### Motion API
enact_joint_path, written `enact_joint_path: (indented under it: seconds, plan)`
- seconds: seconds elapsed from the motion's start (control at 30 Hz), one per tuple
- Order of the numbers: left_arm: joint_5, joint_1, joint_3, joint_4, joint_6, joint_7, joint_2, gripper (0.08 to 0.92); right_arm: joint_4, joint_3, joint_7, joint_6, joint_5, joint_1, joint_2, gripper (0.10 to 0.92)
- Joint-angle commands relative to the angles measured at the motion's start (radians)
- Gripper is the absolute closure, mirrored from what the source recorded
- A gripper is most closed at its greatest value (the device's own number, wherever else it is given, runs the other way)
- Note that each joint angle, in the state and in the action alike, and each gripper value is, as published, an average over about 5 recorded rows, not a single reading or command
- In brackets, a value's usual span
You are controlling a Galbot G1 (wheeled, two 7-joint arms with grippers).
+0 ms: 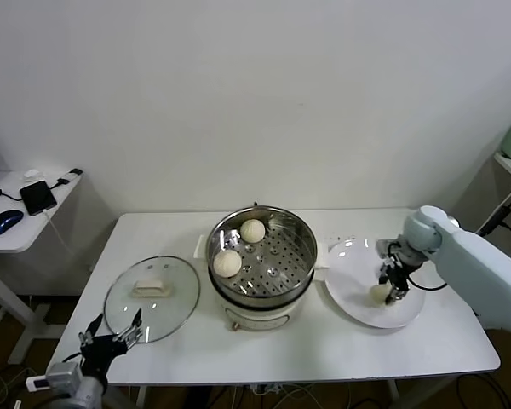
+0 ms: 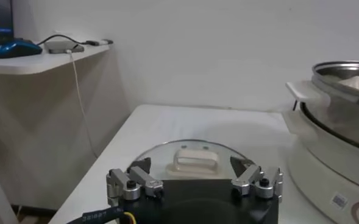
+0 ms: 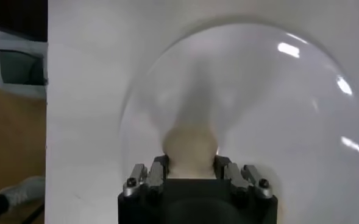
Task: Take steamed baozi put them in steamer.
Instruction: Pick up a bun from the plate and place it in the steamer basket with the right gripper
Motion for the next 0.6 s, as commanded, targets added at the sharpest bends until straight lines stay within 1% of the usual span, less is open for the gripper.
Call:
enact_joint_path:
  seconds: [0.03, 0.2, 0.3, 0.37, 0.47, 0.53, 0.6]
  plan:
    - [0.058, -0.004, 0.002, -0.003, -0.021, -0.016, -0.006, 0.177, 0.071, -0.291, -0.034, -0.043, 0.237, 0.471, 0.022, 0.508]
    - [0.067, 0.000, 0.001, -0.014, -0.035, -0.030, -0.009, 0.177, 0.013, -0.454, -0.062, -0.054, 0.404, 0.727, 0.172, 0.509]
    - [0.070, 0.002, 0.000, -0.022, -0.041, -0.036, -0.010, 0.177, -0.056, -0.500, -0.077, 0.000, 0.503, 0.805, 0.272, 0.510]
    - [0.071, 0.003, 0.000, -0.029, -0.043, -0.037, -0.010, 0.177, -0.114, -0.550, -0.080, 0.121, 0.600, 0.840, 0.339, 0.509]
    - [0.071, 0.004, -0.002, -0.036, -0.044, -0.038, -0.009, 0.177, -0.177, -0.651, -0.062, 0.388, 0.749, 0.866, 0.421, 0.509]
    - [0.070, 0.003, -0.006, -0.040, -0.044, -0.039, -0.012, 0.177, -0.163, -0.709, -0.045, 0.520, 0.774, 0.868, 0.452, 0.510]
    - [0.069, 0.003, -0.008, -0.044, -0.044, -0.039, -0.013, 0.177, -0.118, -0.744, -0.030, 0.592, 0.736, 0.860, 0.460, 0.509]
